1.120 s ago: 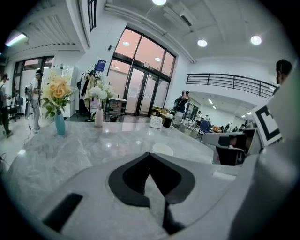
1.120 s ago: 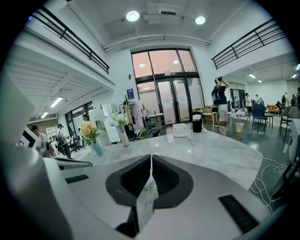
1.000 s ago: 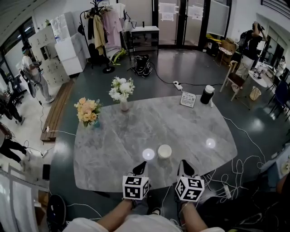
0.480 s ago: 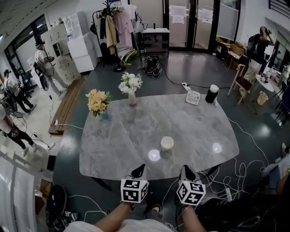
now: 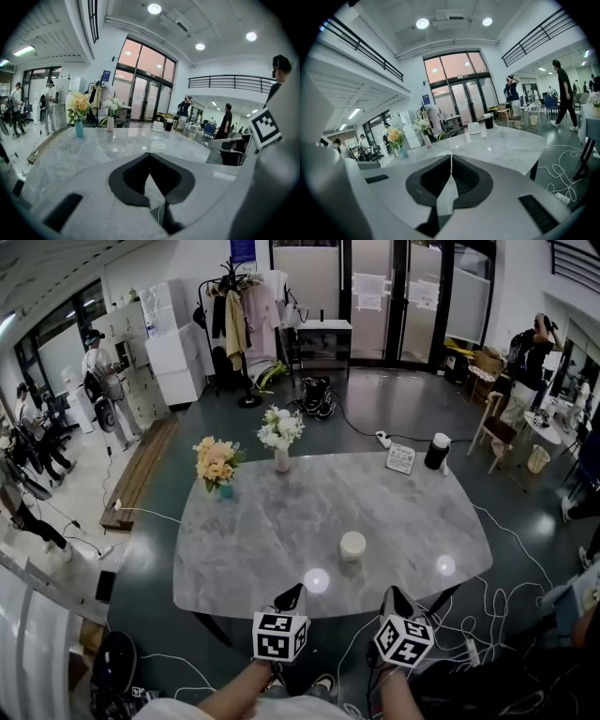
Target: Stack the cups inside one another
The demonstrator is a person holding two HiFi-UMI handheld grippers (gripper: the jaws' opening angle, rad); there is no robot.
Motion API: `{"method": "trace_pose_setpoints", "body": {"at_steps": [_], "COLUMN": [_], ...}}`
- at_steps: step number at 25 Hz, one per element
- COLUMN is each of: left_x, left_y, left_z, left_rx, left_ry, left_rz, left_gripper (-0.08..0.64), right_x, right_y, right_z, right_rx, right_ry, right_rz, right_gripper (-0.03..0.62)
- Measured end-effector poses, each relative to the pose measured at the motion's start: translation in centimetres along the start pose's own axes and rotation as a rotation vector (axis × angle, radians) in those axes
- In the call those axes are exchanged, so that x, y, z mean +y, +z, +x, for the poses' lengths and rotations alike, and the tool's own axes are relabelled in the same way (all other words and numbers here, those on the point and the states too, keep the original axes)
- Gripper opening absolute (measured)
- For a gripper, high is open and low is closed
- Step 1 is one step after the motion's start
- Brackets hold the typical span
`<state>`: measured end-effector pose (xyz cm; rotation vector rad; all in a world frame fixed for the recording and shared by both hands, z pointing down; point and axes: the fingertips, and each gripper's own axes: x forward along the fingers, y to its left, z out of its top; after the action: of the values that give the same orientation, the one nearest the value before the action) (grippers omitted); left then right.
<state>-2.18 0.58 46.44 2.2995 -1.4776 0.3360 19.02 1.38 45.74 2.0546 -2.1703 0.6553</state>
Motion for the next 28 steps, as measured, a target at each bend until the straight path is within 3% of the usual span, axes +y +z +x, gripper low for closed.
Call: {"method": "trace_pose_setpoints", "body": {"at_steps": [8, 16, 28], "left_x": [1.7, 1.0, 2.1], "left_y": [0.1, -0.3, -0.4], "left_z": [-0.4, -0.2, 0.3], "left_rx": [-0.006, 0.013, 0.023], "left_ry": [-0.015, -0.069, -0.087], "left_rz": [-0.024, -0.004, 0.001], "left_gripper": [-0.005, -0.005, -0.005], "right_x": [2.6, 3.1, 3.8], "right_y": [-0.8, -1.1, -1.3], "right_z": [-0.9, -1.5, -1.1], "right_rx": [0.007, 0.015, 0.024], "right_ry": [0.002, -0.02, -0.037], "right_rz": [-0.033, -0.038, -0.06], "right_gripper": [0.014, 0.014, 0.006]}}
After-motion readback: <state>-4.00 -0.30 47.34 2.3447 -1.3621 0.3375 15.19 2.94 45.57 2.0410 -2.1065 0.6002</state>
